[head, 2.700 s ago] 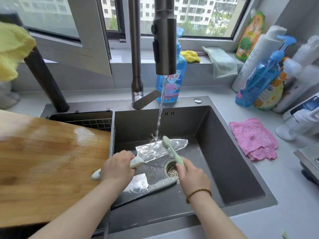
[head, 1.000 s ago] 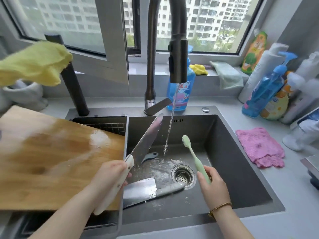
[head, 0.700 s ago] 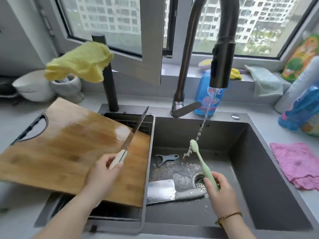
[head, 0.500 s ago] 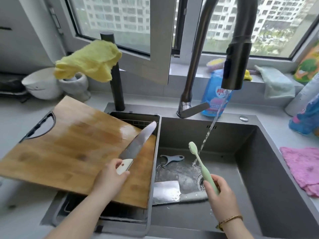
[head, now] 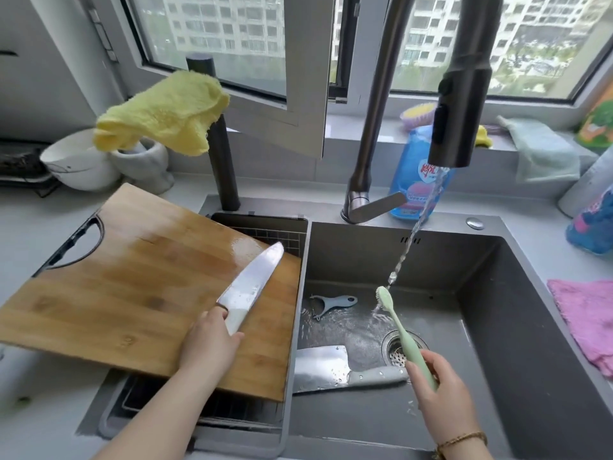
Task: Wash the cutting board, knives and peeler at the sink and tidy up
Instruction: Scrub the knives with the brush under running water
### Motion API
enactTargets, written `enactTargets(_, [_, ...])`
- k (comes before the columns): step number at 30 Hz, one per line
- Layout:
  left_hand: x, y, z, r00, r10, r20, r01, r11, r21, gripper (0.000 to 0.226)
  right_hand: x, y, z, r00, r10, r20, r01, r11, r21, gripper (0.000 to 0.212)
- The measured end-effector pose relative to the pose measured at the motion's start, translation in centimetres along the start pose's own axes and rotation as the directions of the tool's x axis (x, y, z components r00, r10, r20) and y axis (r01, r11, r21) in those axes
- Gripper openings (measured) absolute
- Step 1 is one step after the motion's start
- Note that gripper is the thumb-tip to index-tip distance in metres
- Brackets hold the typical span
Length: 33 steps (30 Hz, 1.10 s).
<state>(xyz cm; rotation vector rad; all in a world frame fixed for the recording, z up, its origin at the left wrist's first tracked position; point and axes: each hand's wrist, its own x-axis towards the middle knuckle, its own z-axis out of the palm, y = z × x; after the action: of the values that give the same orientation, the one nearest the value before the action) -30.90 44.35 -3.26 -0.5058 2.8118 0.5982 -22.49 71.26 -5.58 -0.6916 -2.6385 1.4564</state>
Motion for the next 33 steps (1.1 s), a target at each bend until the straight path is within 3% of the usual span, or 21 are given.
enactTargets(5, [-0.2, 0.6, 1.7, 0.997, 0.045, 0.061, -0.051, 0.994, 0.101, 0.046, 0.3, 0.5, -0.5, 1.000, 0.015, 0.026, -0.015, 0.999, 0.028, 0.029])
enactTargets(15, [-0.2, 2.4, 4.1, 0.987, 0.103, 0.122, -0.130, 0.962, 0.239, 0.046, 0.5, 1.0, -1.8, 0.996, 0.070, 0.061, -0.075, 0.994, 0.075, 0.008])
enactTargets(22, [-0.4, 3.2, 4.6, 0.968, 0.144, 0.203, -0.196, 0.945, 0.261, 0.033, 0.6, 1.3, -1.9, 0.995, 0.078, 0.061, -0.081, 0.995, 0.050, 0.020])
enactTargets(25, [-0.3, 3.4, 4.5, 0.960, 0.153, 0.235, -0.205, 0.955, 0.215, 0.015, 0.8, 1.5, -1.9, 0.994, 0.084, 0.064, -0.087, 0.995, 0.050, 0.012])
enactTargets(28, [0.0, 3.3, 5.0, 0.941, 0.138, 0.308, -0.184, 0.975, 0.125, 0.033, 1.1, 1.4, -1.8, 0.992, 0.096, 0.078, -0.101, 0.993, 0.065, 0.003])
enactTargets(32, [0.6, 2.8, 4.8, 0.937, 0.072, 0.341, -0.015, 0.986, -0.166, 0.015, 1.5, 1.1, -2.1, 0.980, 0.163, 0.116, -0.180, 0.971, 0.158, 0.015])
enactTargets(33, [0.7, 2.8, 4.3, 0.946, 0.046, 0.321, 0.032, 0.972, -0.231, 0.020, 1.7, 1.1, -2.4, 0.970, 0.208, 0.123, -0.229, 0.955, 0.191, 0.020])
